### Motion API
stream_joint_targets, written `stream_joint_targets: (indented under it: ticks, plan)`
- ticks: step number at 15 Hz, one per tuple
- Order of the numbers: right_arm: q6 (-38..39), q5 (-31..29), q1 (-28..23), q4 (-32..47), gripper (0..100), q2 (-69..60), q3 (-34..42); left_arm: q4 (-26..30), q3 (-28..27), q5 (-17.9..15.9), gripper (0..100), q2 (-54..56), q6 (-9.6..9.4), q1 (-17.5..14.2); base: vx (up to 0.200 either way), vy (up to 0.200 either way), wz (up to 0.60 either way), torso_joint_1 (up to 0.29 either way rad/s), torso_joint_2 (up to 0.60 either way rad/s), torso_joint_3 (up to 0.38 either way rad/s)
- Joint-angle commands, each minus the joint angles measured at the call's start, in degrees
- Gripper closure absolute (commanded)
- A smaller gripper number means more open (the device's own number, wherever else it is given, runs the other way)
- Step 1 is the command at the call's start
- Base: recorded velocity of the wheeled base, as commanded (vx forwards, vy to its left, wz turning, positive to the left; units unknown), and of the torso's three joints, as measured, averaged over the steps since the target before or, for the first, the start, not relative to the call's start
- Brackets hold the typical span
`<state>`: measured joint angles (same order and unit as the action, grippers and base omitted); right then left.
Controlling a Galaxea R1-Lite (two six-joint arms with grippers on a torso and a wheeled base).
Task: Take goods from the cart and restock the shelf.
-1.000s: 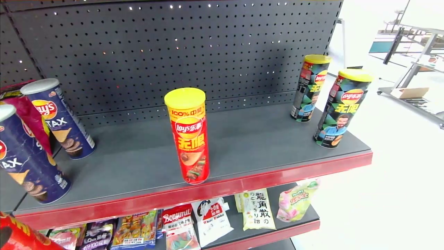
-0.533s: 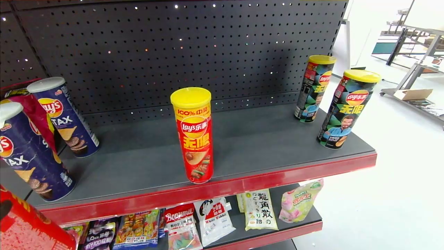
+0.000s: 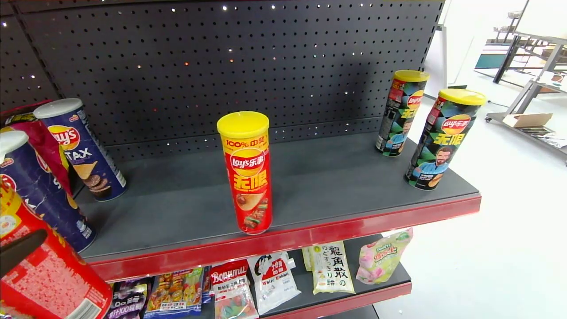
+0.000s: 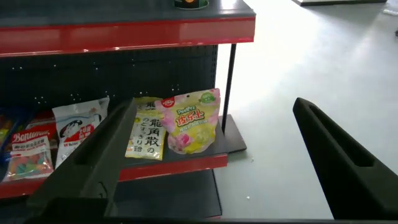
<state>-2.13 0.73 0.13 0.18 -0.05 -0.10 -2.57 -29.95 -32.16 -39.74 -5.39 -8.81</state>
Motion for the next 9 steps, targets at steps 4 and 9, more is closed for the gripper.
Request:
stream_joint_targets:
  ticks: [4,9]
  plan:
    - [1.6,-0.6,0.0,0.1,0,0.0,0.0,-0.9,-0.4,-2.2,100,-2.0,-0.32,0.0,0.000,0.000,0.00,0.000,0.00,0.000]
    - [1.7,-0.5,0.0,0.0,0,0.0,0.0,-10.9,-2.6,-1.8,100,-14.9,-0.68,2.8,0.000,0.000,0.00,0.000,0.00,0.000]
